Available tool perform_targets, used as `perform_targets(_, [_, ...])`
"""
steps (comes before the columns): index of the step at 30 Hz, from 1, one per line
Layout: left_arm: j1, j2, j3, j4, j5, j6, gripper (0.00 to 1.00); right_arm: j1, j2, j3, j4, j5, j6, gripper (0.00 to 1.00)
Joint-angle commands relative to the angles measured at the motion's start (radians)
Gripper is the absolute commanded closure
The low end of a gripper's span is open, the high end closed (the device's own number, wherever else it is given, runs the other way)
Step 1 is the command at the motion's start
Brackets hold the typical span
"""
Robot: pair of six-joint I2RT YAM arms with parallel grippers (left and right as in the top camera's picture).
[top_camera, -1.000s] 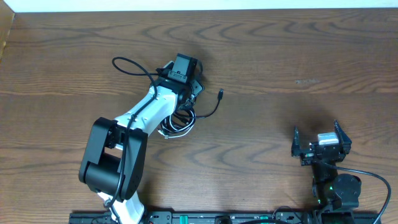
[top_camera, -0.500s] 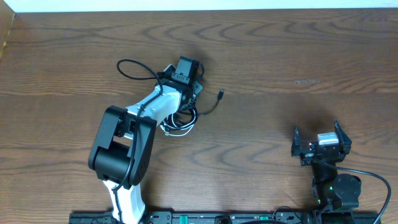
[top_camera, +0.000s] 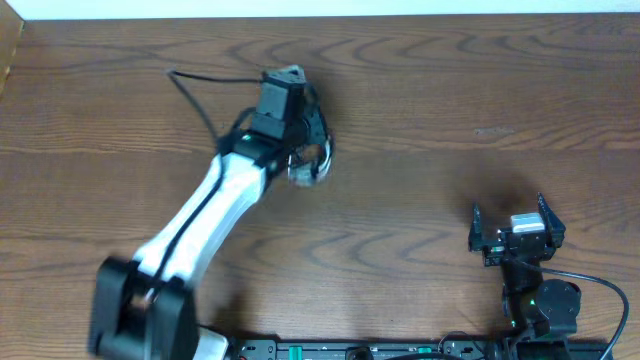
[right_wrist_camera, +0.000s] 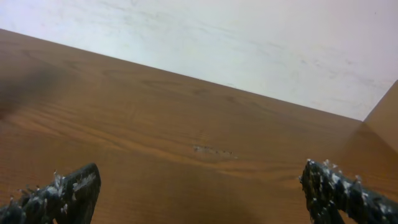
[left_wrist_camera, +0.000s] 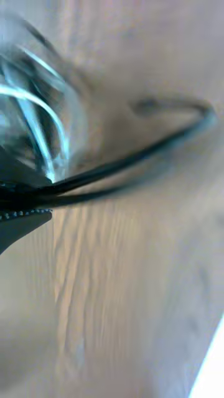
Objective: Untangle cables
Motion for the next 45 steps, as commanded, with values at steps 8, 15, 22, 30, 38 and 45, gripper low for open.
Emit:
perform_targets(8, [0.003,-0.132,0.011,-0.187,0.023,0.192,0.92,0.007,-0.005,-0.001,-0.004,-0.010,-0.009,0.01])
perform_targets(15, [0.003,-0.130,0.011,-0.288,-0.056,0.223,0.92,0.007,-0.005,-0.001,-0.004,-0.010,-0.009,0.01])
perform_targets(22, [0.003,-0.103,0.008,-0.419,-0.066,0.223,0.92,0.007,-0.005,-0.001,-0.004,-0.010,-0.009,0.01])
perform_targets(30, [0.003,-0.098,0.010,-0.308,-0.053,0.222,0.83,0.007,-0.005,-0.001,-0.004,-0.010,-0.009,0.01])
perform_targets(38, [0.002,-0.064,0.009,-0.260,-0.006,0.192,0.39,0.007,-0.005,-0.001,-0.004,-0.010,-0.009,0.01])
perform_targets(45, [-0.005,-0.005,0.009,-0.233,0.141,0.160,0.30,0.007,-0.005,-0.001,-0.004,-0.010,-0.009,0.01])
